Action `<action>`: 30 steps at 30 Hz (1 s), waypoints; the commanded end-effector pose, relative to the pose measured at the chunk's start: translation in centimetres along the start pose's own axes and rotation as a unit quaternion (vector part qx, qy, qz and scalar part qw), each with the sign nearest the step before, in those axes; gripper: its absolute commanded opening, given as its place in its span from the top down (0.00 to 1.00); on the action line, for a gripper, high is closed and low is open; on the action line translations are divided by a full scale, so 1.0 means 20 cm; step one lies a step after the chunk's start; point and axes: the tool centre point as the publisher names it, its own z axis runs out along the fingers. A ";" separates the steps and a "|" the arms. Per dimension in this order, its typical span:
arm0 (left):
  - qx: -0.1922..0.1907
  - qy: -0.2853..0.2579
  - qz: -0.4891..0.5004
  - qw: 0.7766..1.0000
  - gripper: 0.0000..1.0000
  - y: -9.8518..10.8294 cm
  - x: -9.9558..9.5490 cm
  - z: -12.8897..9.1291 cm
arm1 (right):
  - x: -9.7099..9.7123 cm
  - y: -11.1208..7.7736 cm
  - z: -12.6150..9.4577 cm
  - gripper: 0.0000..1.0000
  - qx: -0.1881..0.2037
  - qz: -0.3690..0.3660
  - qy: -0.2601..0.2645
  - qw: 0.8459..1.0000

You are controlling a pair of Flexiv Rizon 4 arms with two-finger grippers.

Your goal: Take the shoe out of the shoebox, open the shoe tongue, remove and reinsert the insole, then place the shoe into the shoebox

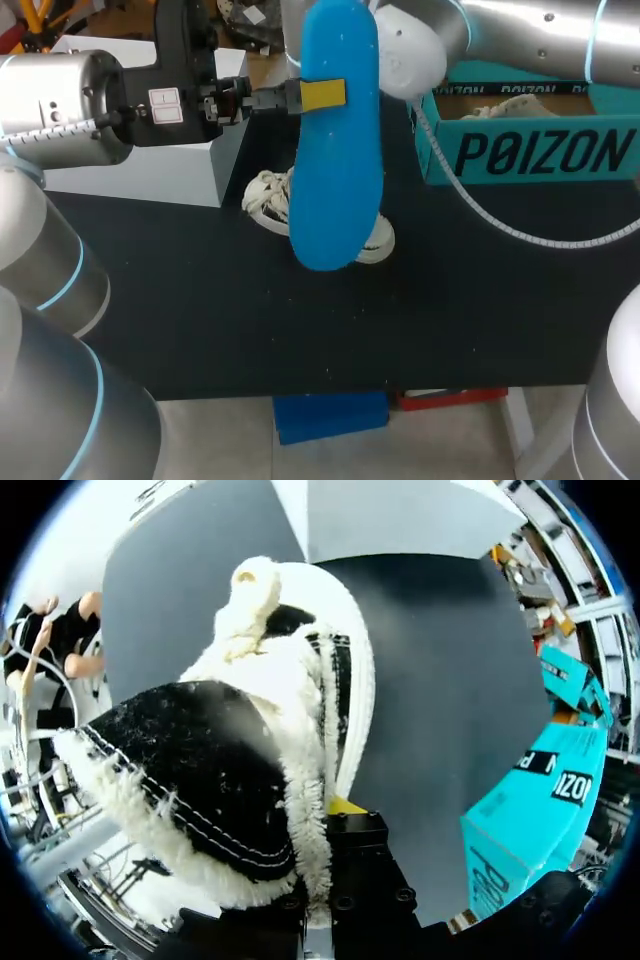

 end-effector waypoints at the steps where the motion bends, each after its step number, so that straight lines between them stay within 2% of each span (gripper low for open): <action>1: -0.001 -0.002 -0.001 1.000 1.00 0.00 0.00 0.00 | -0.03 -0.02 -0.16 1.00 -0.004 0.241 0.027 0.970; 6: -0.001 -0.002 -0.001 1.000 1.00 0.00 0.00 0.00 | -0.05 -0.05 -0.13 1.00 -0.040 0.407 0.050 0.911; 10: -0.001 -0.002 -0.001 1.000 1.00 0.00 0.00 0.00 | -0.02 -0.05 -0.08 1.00 -0.058 0.464 0.076 0.881; 14: -0.001 -0.002 -0.001 1.000 1.00 0.00 0.00 0.00 | 0.00 -0.06 -0.04 1.00 -0.070 0.496 0.091 0.861; 20: -0.001 -0.002 -0.001 1.000 1.00 0.00 0.00 0.00 | 0.00 -0.06 0.01 1.00 -0.079 0.521 0.094 0.845; 22: -0.001 -0.002 -0.001 1.000 1.00 0.00 0.00 0.00 | 0.00 -0.06 0.04 1.00 -0.080 0.521 0.096 0.844; 25: -0.001 -0.002 -0.001 1.000 1.00 0.00 0.00 0.00 | -0.01 -0.06 0.07 1.00 -0.079 0.517 0.099 0.846; 26: -0.001 -0.002 -0.001 1.000 1.00 0.00 0.00 0.00 | -0.01 -0.06 0.08 1.00 -0.083 0.507 0.097 0.853; 30: -0.001 -0.002 -0.001 1.000 1.00 0.00 0.00 0.00 | -0.02 -0.05 0.11 1.00 -0.079 0.496 0.090 0.860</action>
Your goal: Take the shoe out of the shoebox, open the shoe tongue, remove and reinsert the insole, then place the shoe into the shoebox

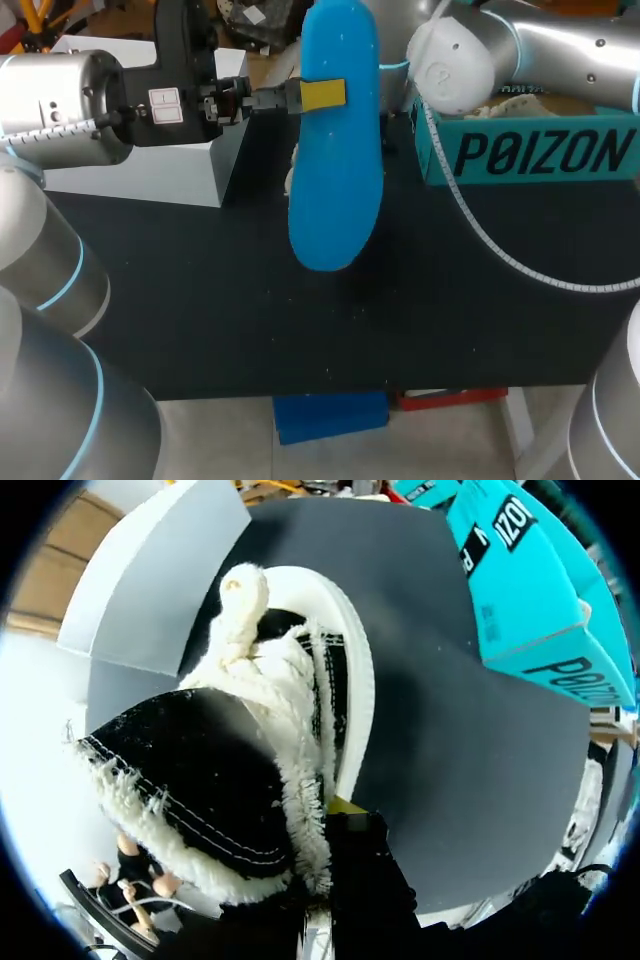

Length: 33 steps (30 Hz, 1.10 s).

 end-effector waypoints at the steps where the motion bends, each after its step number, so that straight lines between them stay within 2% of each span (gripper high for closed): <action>1: -0.001 -0.002 -0.001 1.000 1.00 0.00 0.00 0.00 | -0.03 -0.02 0.04 1.00 -0.021 0.034 0.021 0.999; 10: -0.001 -0.002 -0.001 1.000 1.00 0.00 0.00 0.00 | -0.01 -0.01 0.14 1.00 -0.012 -0.020 0.004 1.000; 22: -0.001 -0.002 -0.001 1.000 1.00 0.00 0.00 0.00 | -0.05 0.00 0.26 1.00 0.001 -0.008 0.007 1.000; 27: -0.001 -0.002 -0.001 1.000 1.00 0.00 0.00 0.00 | -0.07 -0.02 0.28 1.00 0.002 0.012 0.013 1.000; 28: -0.001 -0.002 -0.001 1.000 1.00 0.00 0.00 0.00 | -0.07 -0.02 0.28 0.61 0.005 0.021 0.018 1.000; 29: -0.001 -0.002 -0.001 1.000 1.00 0.00 0.00 0.00 | -0.08 -0.03 0.28 0.00 0.004 0.025 0.019 0.999; 33: -0.001 -0.002 -0.001 1.000 1.00 0.00 0.00 0.00 | -0.09 -0.05 0.20 0.00 -0.005 0.029 0.027 0.999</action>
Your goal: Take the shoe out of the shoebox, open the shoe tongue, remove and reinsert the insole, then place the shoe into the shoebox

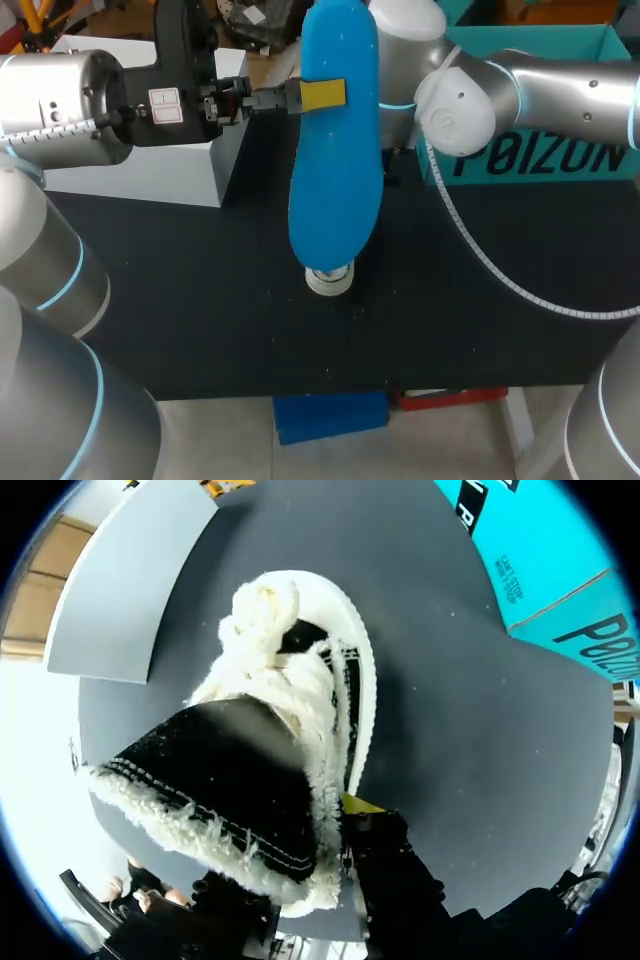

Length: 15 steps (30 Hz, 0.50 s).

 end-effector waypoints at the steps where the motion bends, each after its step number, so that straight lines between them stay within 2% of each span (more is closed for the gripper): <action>1: -0.001 -0.002 -0.001 1.000 1.00 0.00 0.00 0.00 | -0.03 -0.05 -0.10 0.00 -0.011 -0.001 0.012 1.000; 4: -0.001 -0.002 -0.001 1.000 1.00 0.00 0.00 0.00 | -0.03 -0.08 -0.19 0.00 -0.023 0.018 0.034 0.999; 8: -0.001 -0.002 -0.001 1.000 1.00 0.00 0.00 0.00 | -0.01 -0.12 -0.31 0.00 -0.038 0.024 0.093 0.995; 9: -0.001 -0.002 -0.001 1.000 1.00 0.00 0.00 0.00 | 0.00 -0.13 -0.35 0.00 -0.042 0.035 0.134 0.989; 10: -0.001 -0.002 -0.001 1.000 1.00 0.00 0.00 0.00 | 0.00 -0.13 -0.36 0.00 -0.046 0.039 0.153 0.986; 12: -0.001 -0.002 -0.001 1.000 1.00 0.00 0.00 0.00 | 0.01 -0.14 -0.44 0.00 -0.086 0.024 0.240 0.967; 13: -0.001 -0.002 -0.001 1.000 1.00 0.00 0.00 0.00 | 0.02 -0.15 -0.48 0.00 -0.103 -0.001 0.265 0.959; 15: -0.001 -0.002 -0.001 1.000 1.00 0.00 0.00 0.00 | 0.02 -0.15 -0.48 0.00 -0.103 -0.001 0.265 0.959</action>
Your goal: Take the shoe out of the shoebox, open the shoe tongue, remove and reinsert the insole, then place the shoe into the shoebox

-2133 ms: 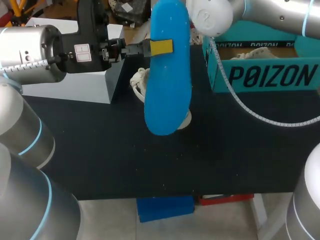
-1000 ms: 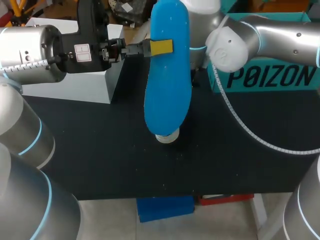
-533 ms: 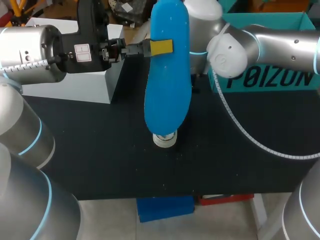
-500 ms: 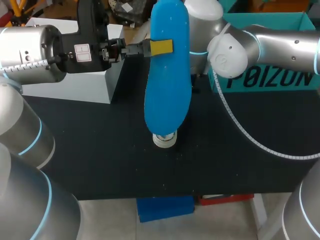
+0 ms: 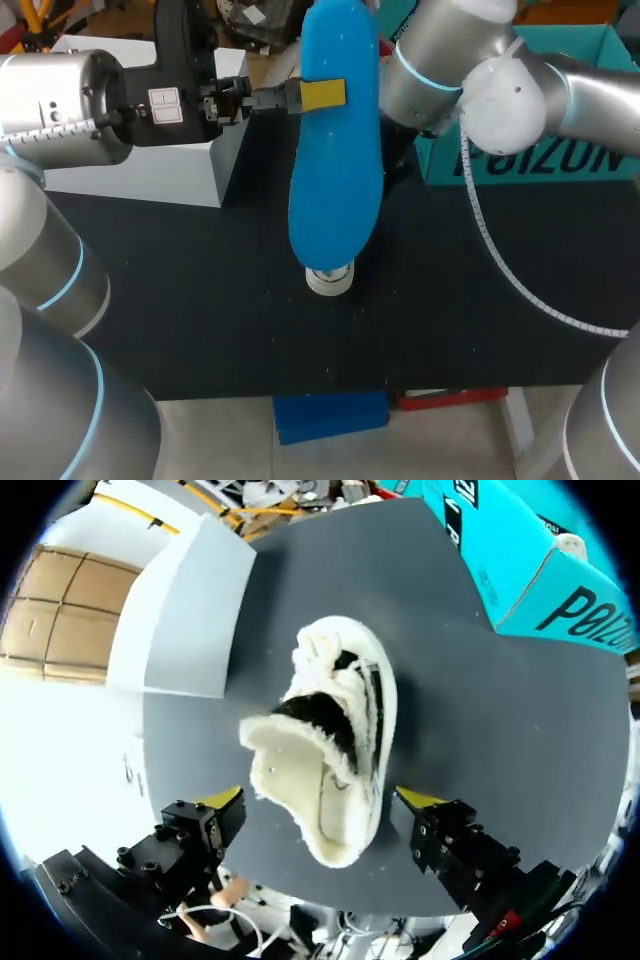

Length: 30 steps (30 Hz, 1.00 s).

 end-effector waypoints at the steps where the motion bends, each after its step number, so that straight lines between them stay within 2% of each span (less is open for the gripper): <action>1: -0.001 -0.002 -0.001 1.000 1.00 0.00 0.00 0.00 | -0.07 -0.06 -0.11 0.00 -0.058 -0.030 0.148 0.987; 14: -0.001 -0.002 -0.001 1.000 1.00 0.00 0.00 0.00 | -0.07 -0.06 -0.11 0.00 -0.058 -0.030 0.148 0.987; 15: -0.001 -0.002 -0.001 1.000 1.00 0.00 0.00 0.00 | -0.09 -0.08 -0.13 0.00 -0.054 -0.019 0.164 0.985; 18: -0.001 -0.002 -0.001 1.000 1.00 0.00 0.00 0.00 | -0.13 -0.11 -0.20 0.00 -0.056 -0.003 0.276 0.959; 20: -0.001 -0.002 -0.001 1.000 1.00 0.00 0.00 0.00 | -0.13 -0.12 -0.25 0.00 -0.062 -0.003 0.322 0.945; 23: -0.001 -0.002 -0.001 1.000 1.00 0.00 0.00 0.00 | -0.12 -0.11 -0.30 0.00 -0.064 -0.006 0.365 0.929; 30: -0.001 -0.002 -0.001 1.000 1.00 0.00 0.00 0.00 | -0.07 -0.09 -0.36 0.00 -0.063 -0.017 0.429 0.901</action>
